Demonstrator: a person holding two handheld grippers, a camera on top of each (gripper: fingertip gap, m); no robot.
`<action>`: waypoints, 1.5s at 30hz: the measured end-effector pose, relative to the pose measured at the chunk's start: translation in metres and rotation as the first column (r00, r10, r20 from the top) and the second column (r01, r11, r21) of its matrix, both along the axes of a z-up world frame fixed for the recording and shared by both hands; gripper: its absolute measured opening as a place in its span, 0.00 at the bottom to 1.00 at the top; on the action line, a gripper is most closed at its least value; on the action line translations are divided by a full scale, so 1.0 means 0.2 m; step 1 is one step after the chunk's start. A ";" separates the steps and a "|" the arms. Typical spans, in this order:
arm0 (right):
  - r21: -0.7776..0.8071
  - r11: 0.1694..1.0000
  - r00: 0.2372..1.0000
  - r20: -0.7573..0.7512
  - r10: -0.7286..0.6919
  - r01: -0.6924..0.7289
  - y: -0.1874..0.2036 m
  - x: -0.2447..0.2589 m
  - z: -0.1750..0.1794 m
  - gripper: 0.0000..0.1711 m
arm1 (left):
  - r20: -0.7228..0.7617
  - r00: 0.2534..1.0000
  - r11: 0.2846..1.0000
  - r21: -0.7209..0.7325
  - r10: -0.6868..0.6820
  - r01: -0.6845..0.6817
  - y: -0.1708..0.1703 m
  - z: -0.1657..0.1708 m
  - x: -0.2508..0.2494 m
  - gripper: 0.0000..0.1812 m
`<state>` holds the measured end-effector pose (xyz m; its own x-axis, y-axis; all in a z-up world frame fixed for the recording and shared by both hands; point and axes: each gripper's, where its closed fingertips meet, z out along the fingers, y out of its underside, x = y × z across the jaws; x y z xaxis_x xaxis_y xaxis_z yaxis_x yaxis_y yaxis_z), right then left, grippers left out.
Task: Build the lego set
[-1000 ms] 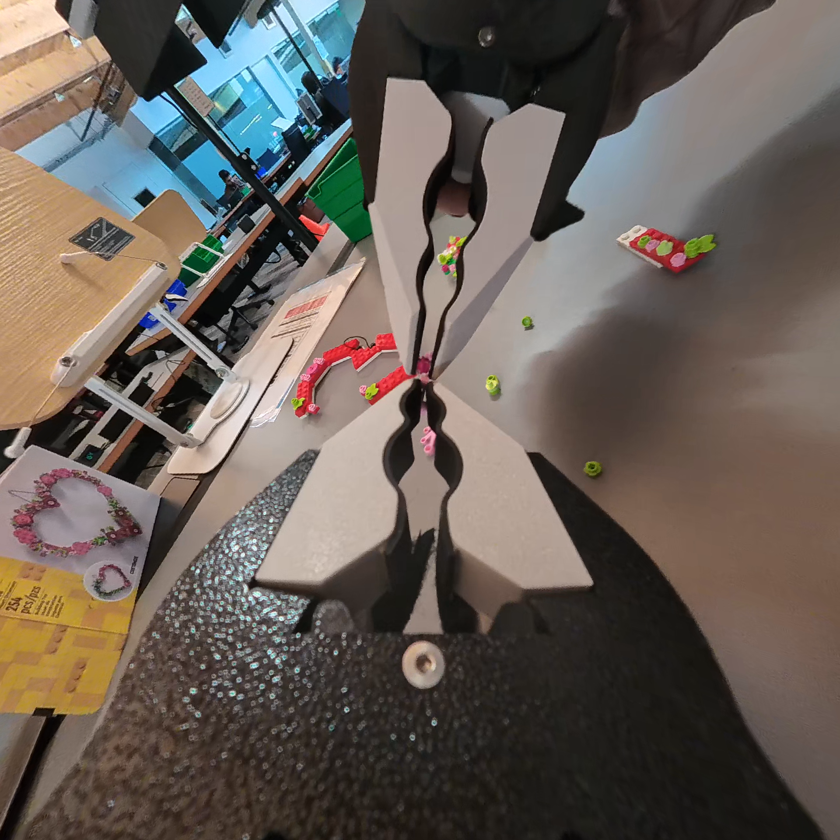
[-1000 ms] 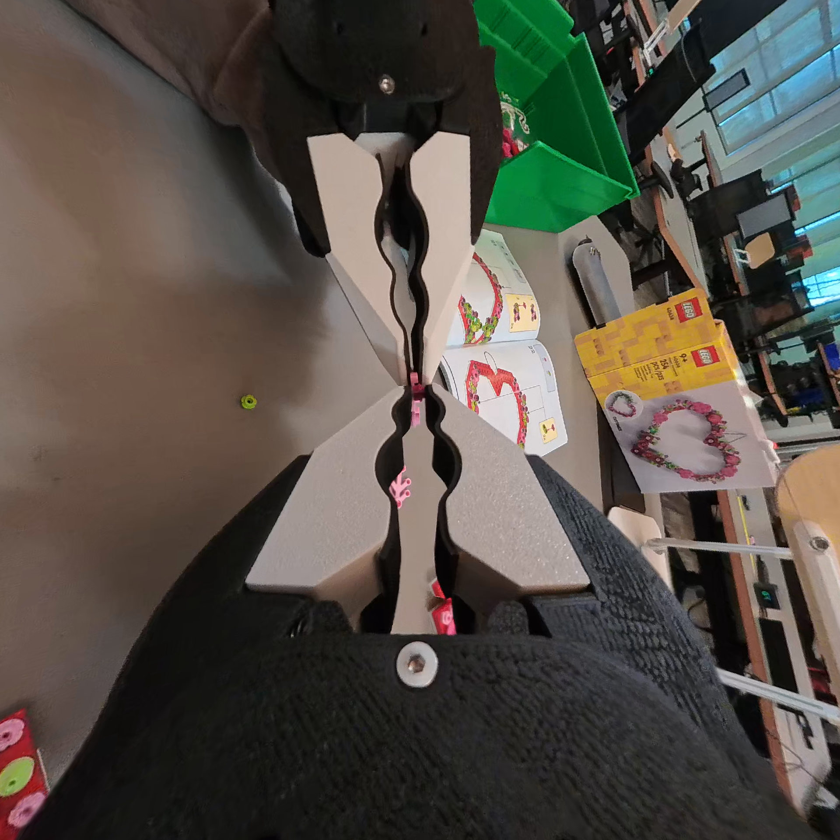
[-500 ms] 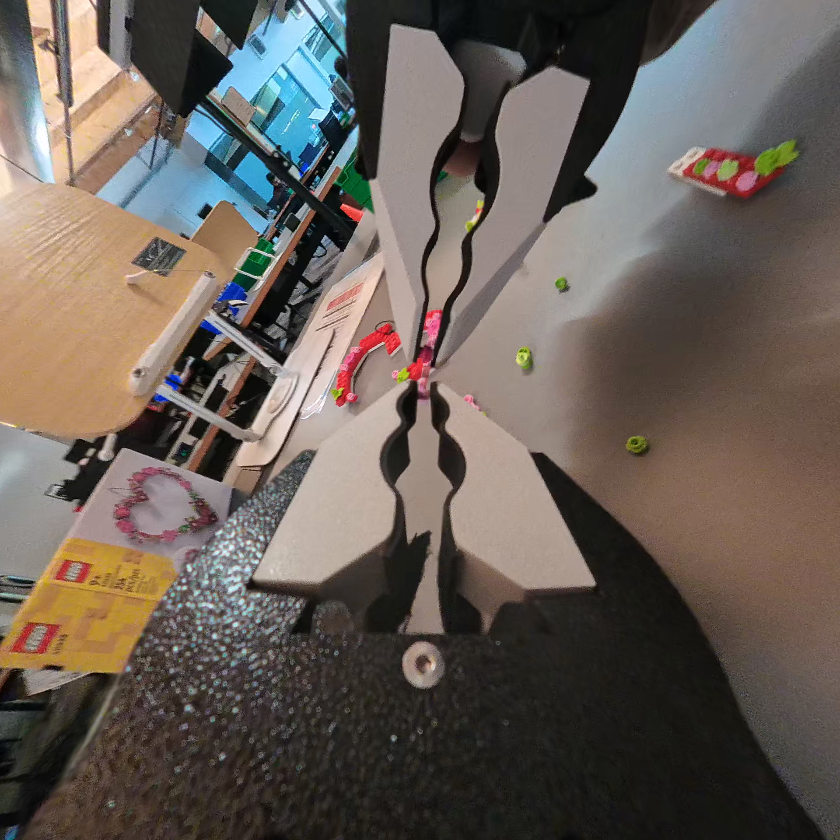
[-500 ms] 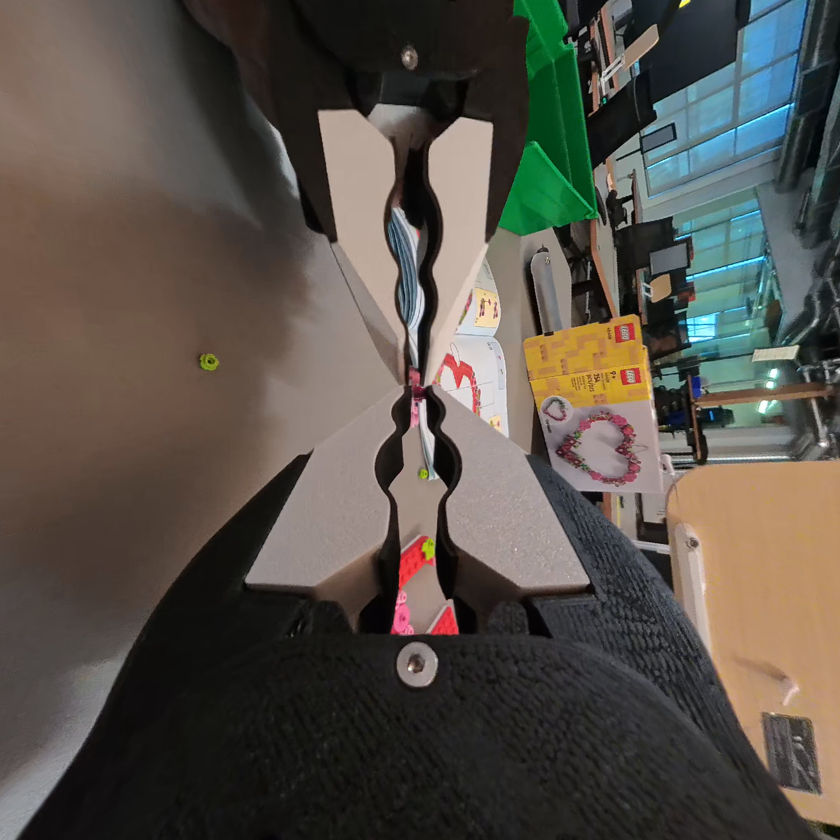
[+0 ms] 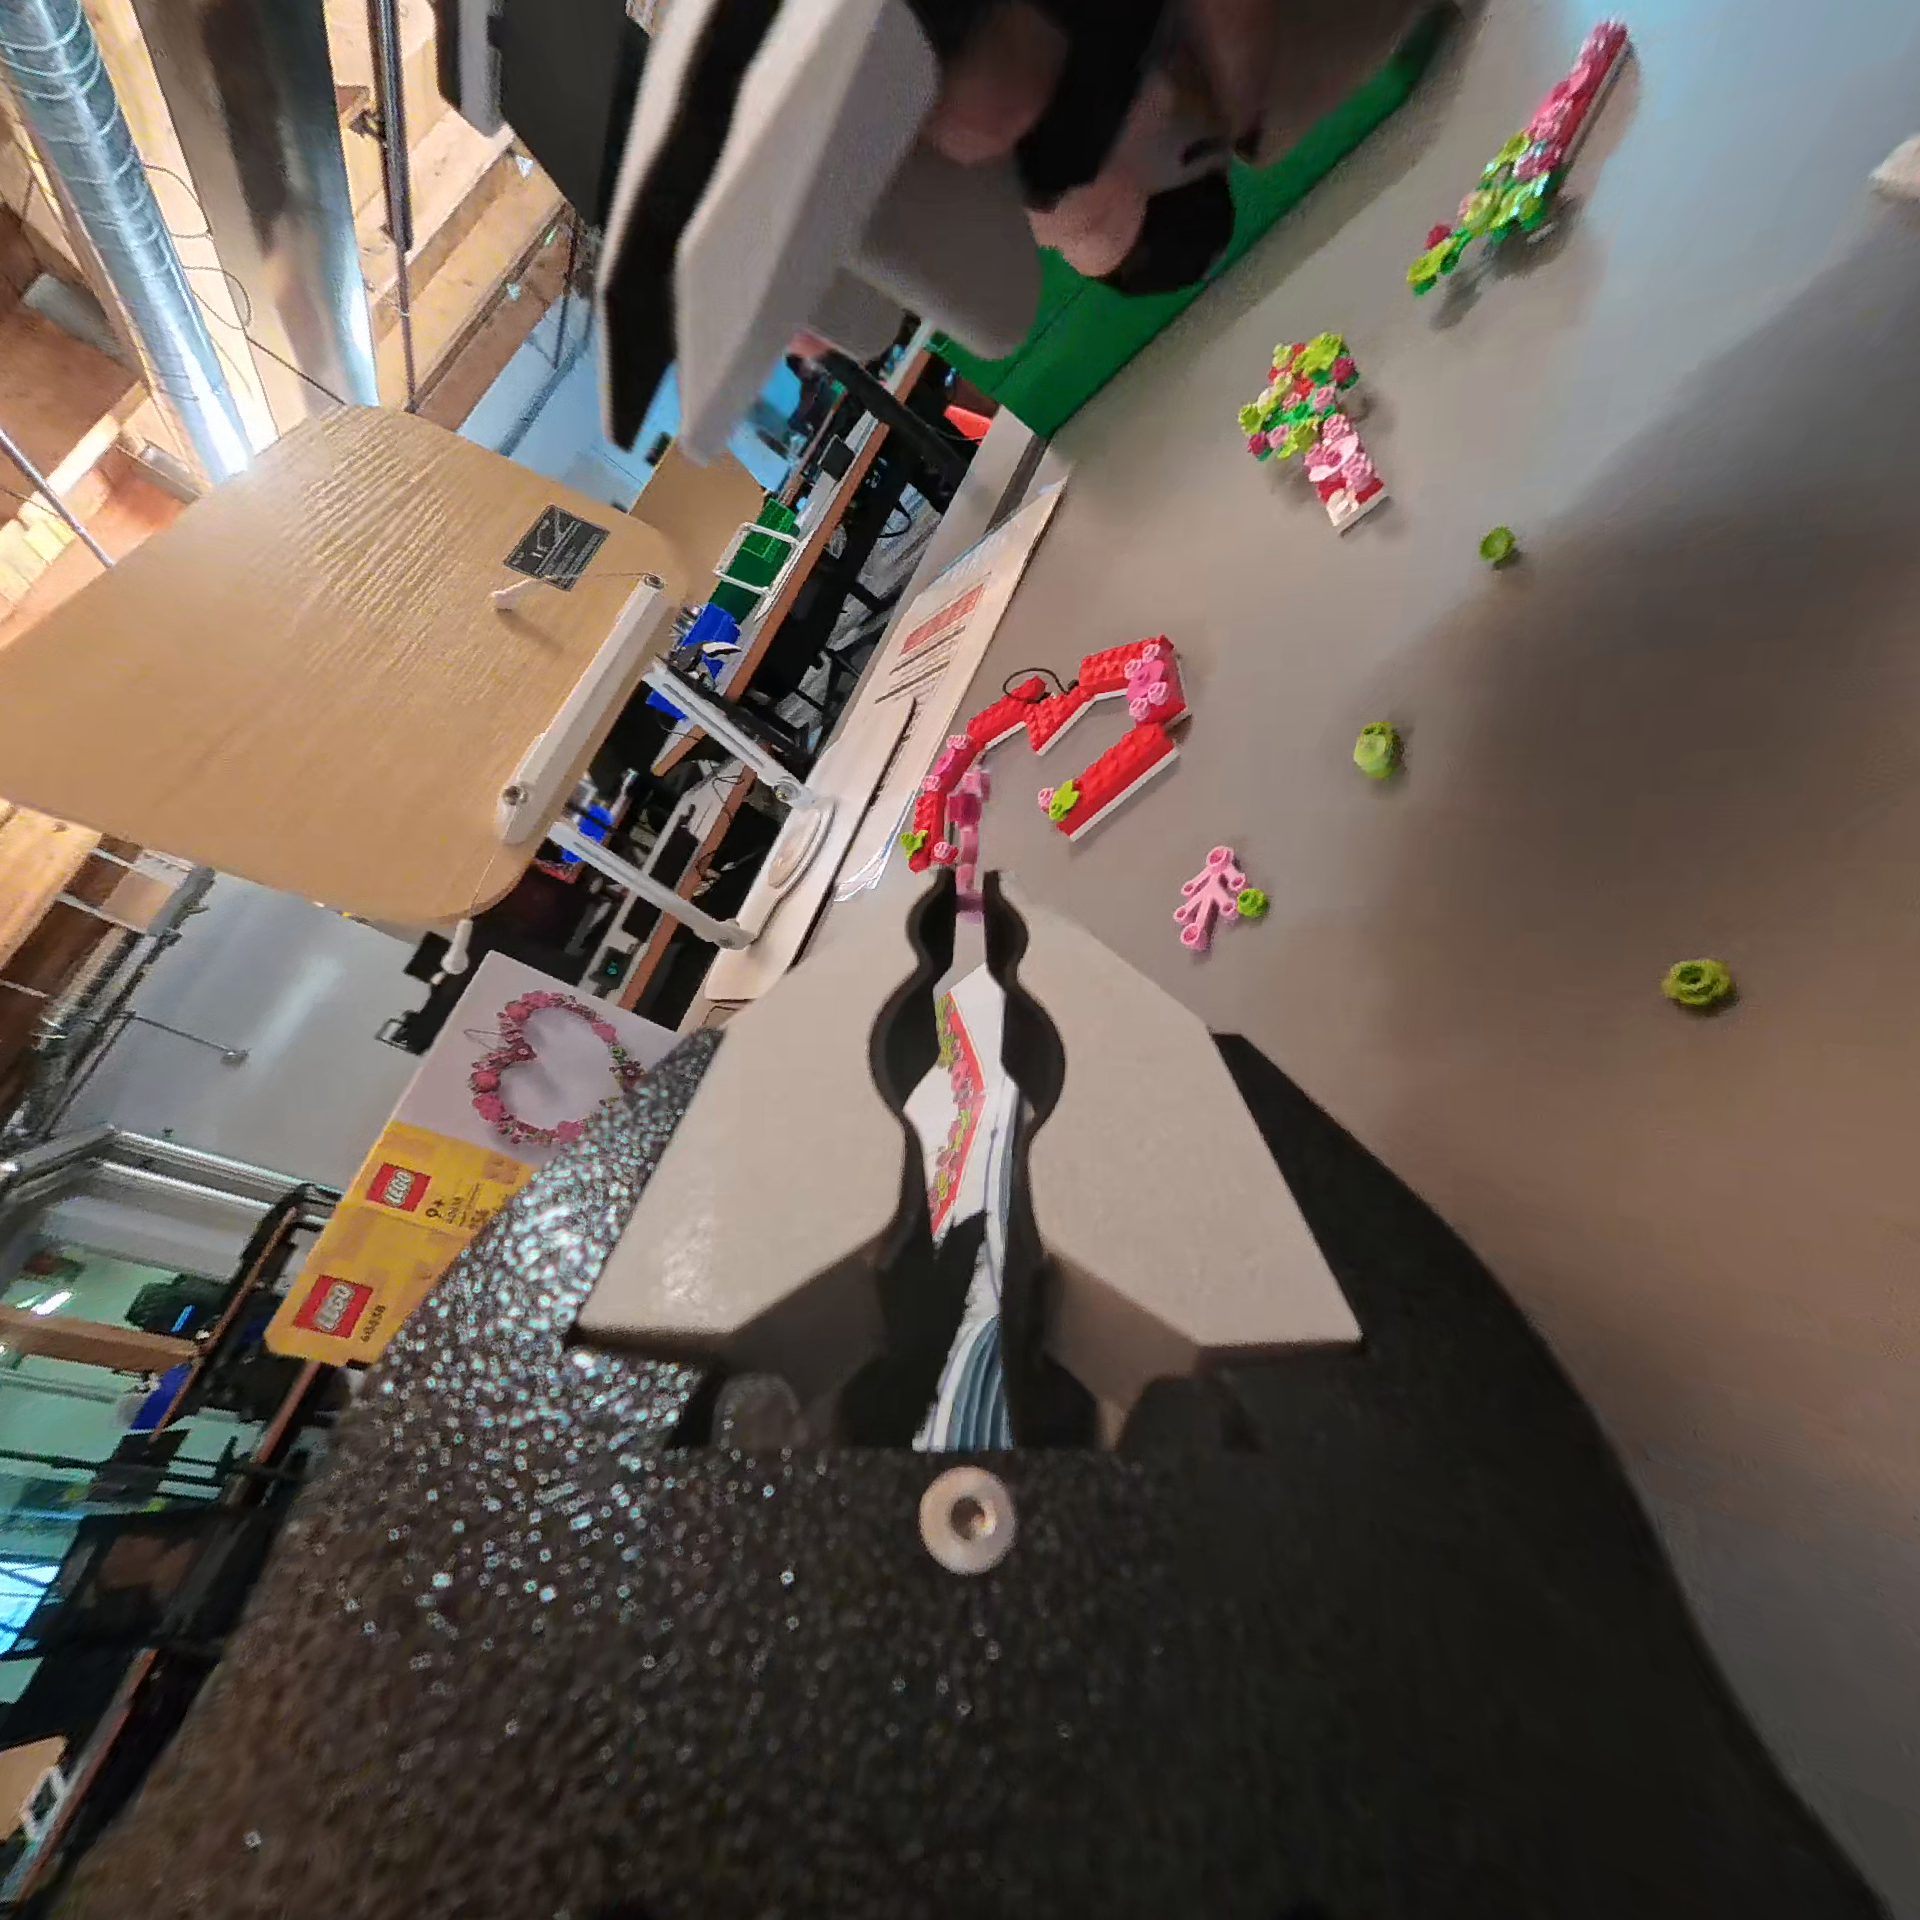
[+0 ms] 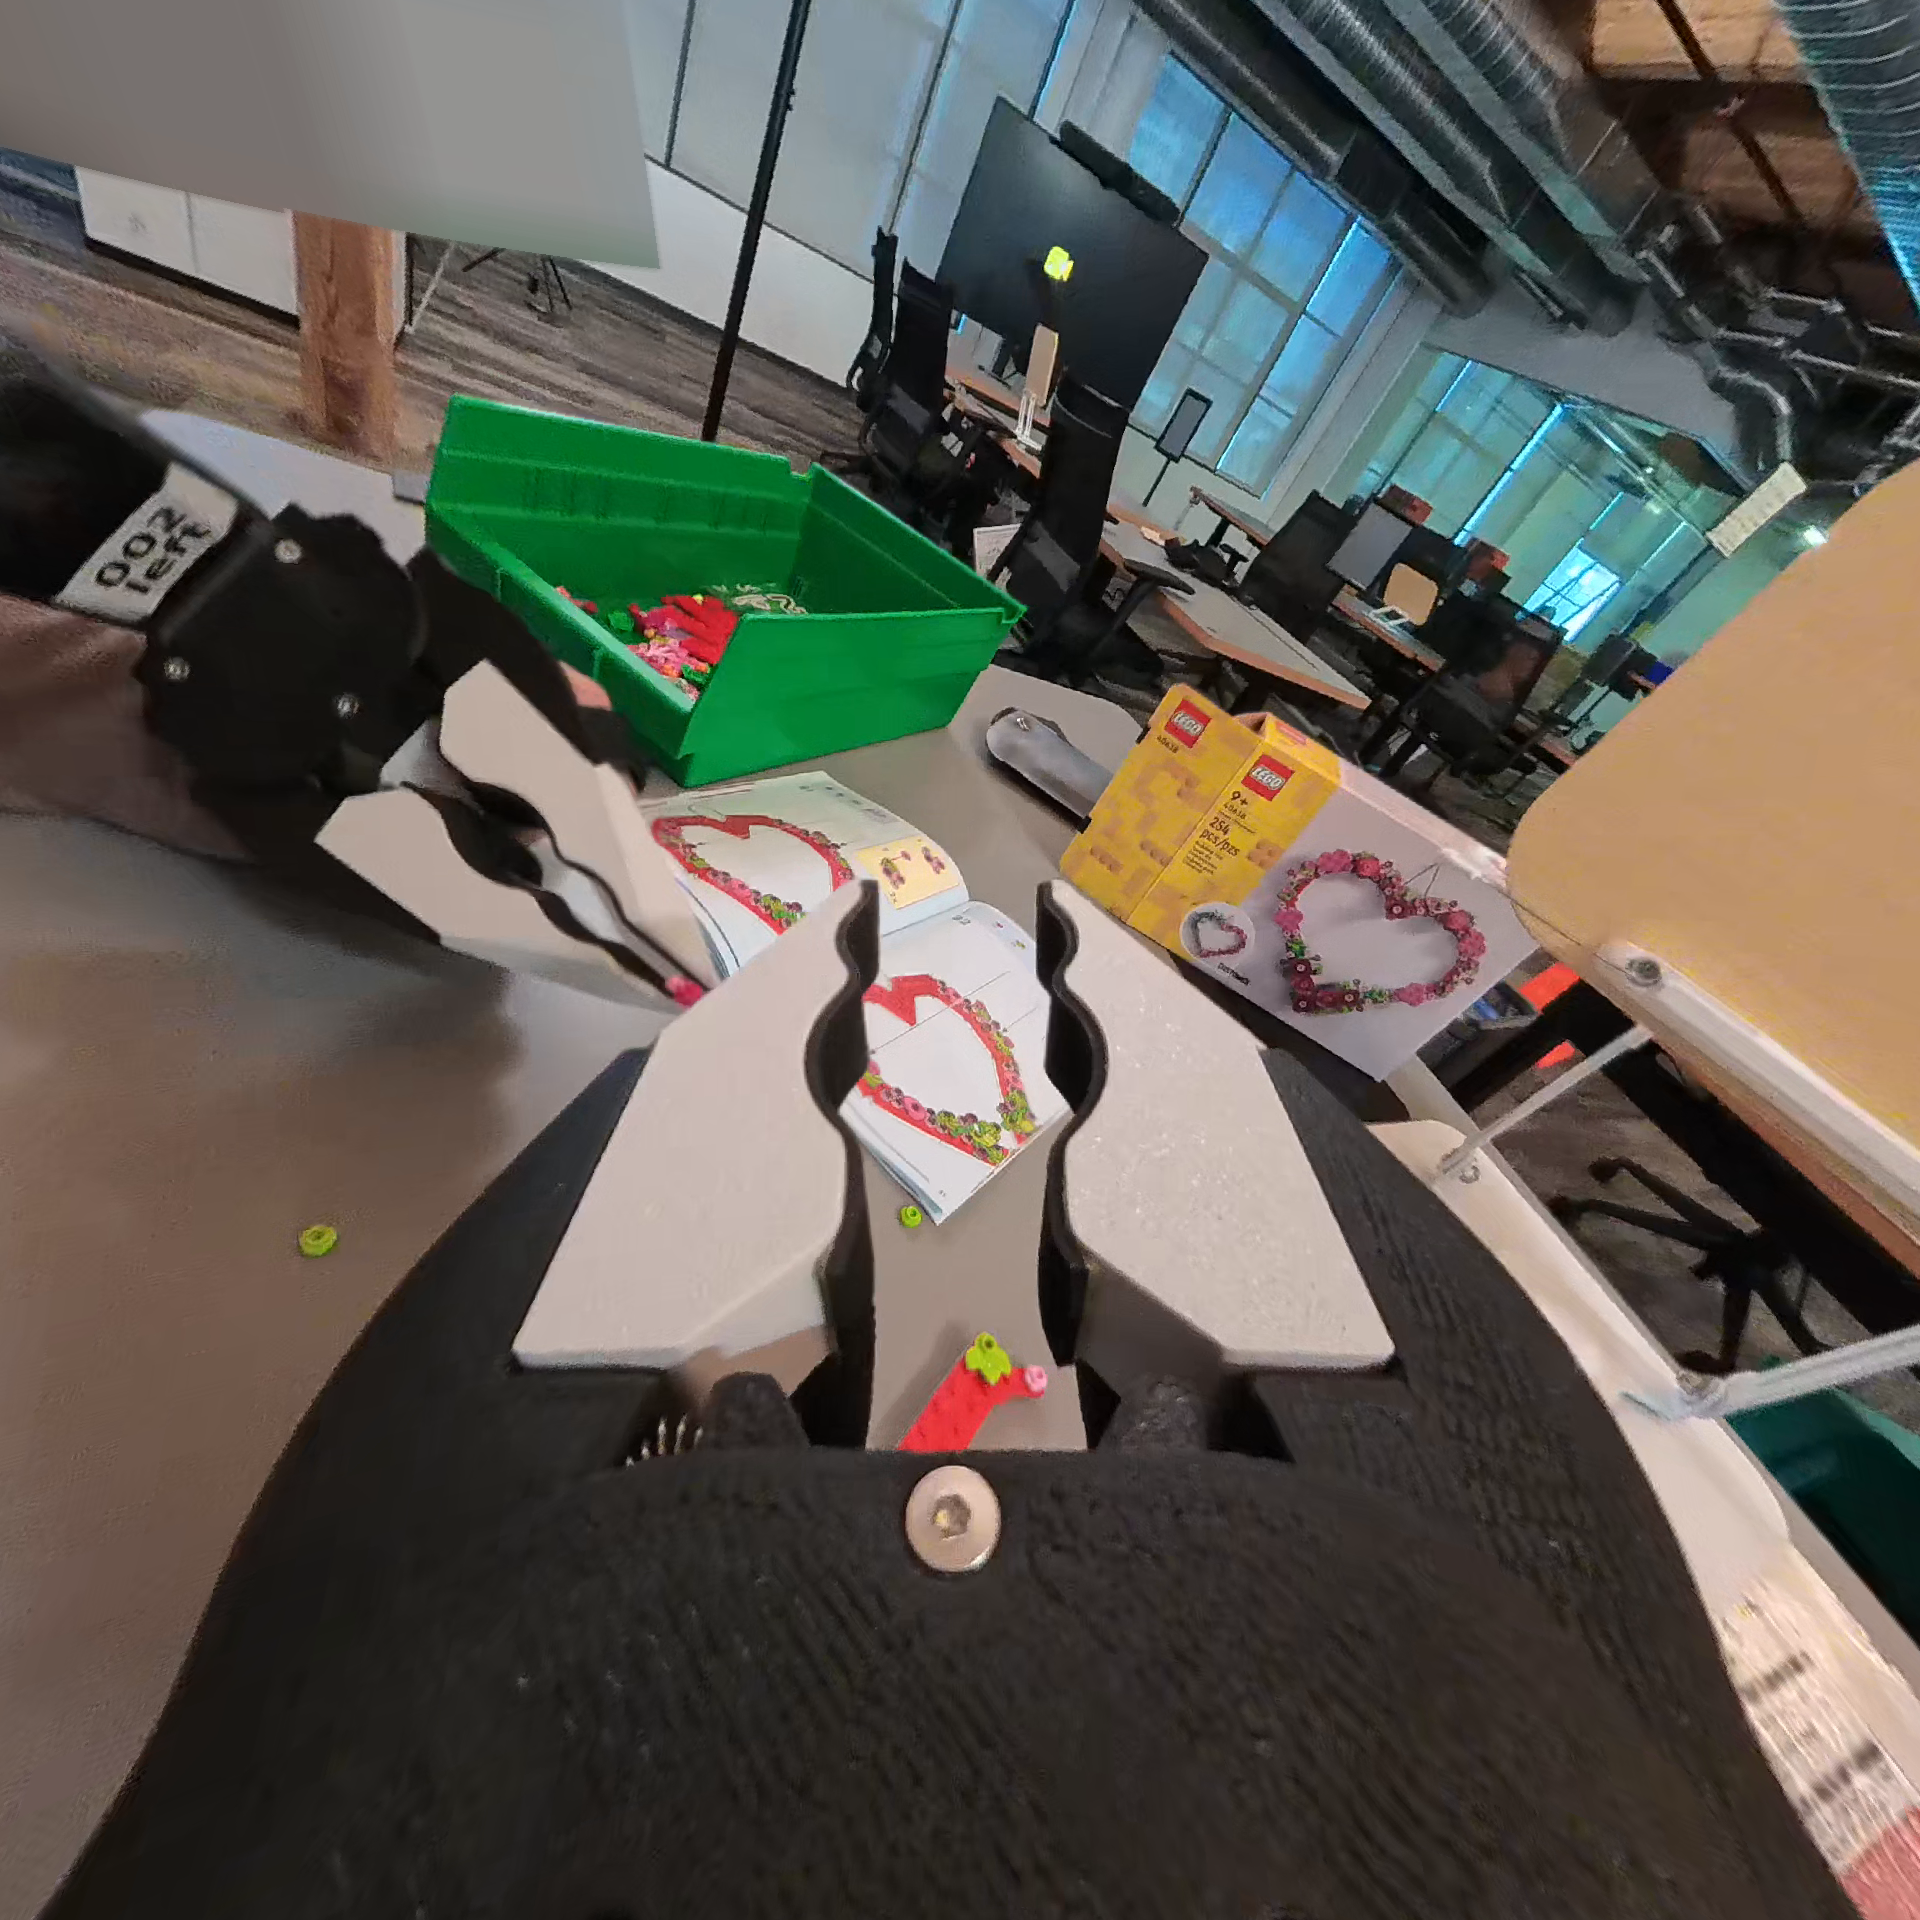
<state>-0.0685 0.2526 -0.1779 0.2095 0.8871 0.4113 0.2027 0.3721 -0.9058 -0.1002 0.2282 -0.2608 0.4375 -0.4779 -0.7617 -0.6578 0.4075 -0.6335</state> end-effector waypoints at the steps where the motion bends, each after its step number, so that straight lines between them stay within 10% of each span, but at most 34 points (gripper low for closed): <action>1: -0.001 1.000 1.000 0.000 0.002 -0.002 0.00 -0.01 0.01 0.17 | -0.009 1.000 1.000 0.012 0.005 -0.005 0.00 0.00 0.00 0.02; 18: -0.023 0.977 0.964 -0.164 -0.211 0.210 -0.14 0.27 0.02 0.16 | 0.027 0.996 0.993 0.080 0.081 -0.083 0.09 -0.01 -0.07 0.02; 26: 0.150 0.794 0.777 -0.374 -0.506 0.589 0.07 0.76 0.07 0.13 | 0.069 0.995 0.996 0.048 0.077 -0.080 0.10 -0.01 -0.09 0.02; 37: 0.141 0.640 0.643 -0.345 -0.683 0.755 0.23 1.13 -0.04 0.07 | -0.258 0.966 0.992 0.119 -0.012 0.045 -0.01 -0.15 0.05 0.02; 45: 0.220 0.590 0.630 -0.259 -0.733 0.777 0.27 1.11 -0.19 0.04 | -0.407 0.908 0.993 -0.100 -0.102 0.067 -0.03 -0.36 0.02 0.02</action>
